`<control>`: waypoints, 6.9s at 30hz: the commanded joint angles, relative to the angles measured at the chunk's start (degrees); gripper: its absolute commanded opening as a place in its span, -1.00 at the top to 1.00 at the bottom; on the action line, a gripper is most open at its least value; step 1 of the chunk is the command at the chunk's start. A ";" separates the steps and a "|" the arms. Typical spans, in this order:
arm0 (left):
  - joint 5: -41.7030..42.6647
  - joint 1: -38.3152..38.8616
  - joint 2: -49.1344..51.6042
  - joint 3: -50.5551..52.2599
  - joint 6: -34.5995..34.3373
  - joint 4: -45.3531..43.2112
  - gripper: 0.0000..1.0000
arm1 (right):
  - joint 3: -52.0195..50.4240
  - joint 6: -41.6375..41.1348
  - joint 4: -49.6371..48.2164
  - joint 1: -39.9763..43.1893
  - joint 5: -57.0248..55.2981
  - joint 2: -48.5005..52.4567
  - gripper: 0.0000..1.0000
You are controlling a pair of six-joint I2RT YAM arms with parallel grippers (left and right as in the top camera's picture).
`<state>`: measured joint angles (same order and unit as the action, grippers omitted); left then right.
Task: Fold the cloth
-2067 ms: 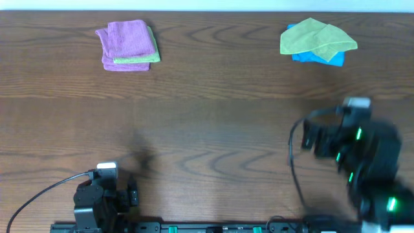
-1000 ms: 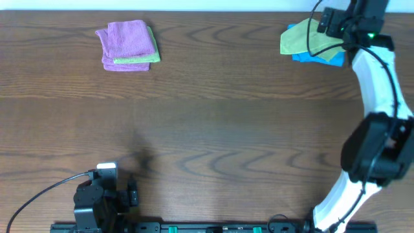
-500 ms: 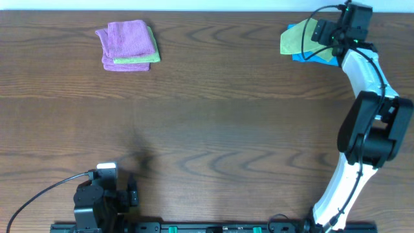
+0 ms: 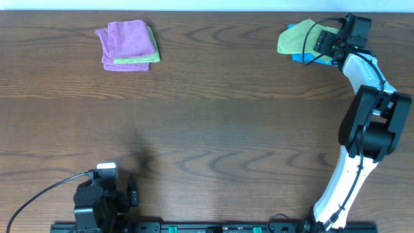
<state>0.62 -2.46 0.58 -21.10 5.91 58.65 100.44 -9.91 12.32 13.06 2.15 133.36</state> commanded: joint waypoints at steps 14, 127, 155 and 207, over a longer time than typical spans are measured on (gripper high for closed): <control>-1.55 0.28 -0.37 1.46 0.94 1.68 -0.90 | 0.76 2.97 1.33 -0.50 4.76 -5.49 0.97; -1.68 0.28 -0.37 1.46 0.96 1.68 -0.90 | -43.04 -6.86 -1.53 -34.53 28.13 -26.14 -0.49; -2.51 0.28 -0.37 1.49 1.18 -0.63 -0.90 | -42.47 -7.17 1.03 -37.92 27.80 -35.36 0.97; 10.88 0.28 -0.37 1.49 -0.35 -5.81 -0.90 | -17.62 9.68 7.08 -32.22 -8.20 -27.21 0.32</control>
<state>10.59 -2.46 0.58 -20.12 6.00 52.88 82.04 -2.04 19.42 -23.42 1.52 103.26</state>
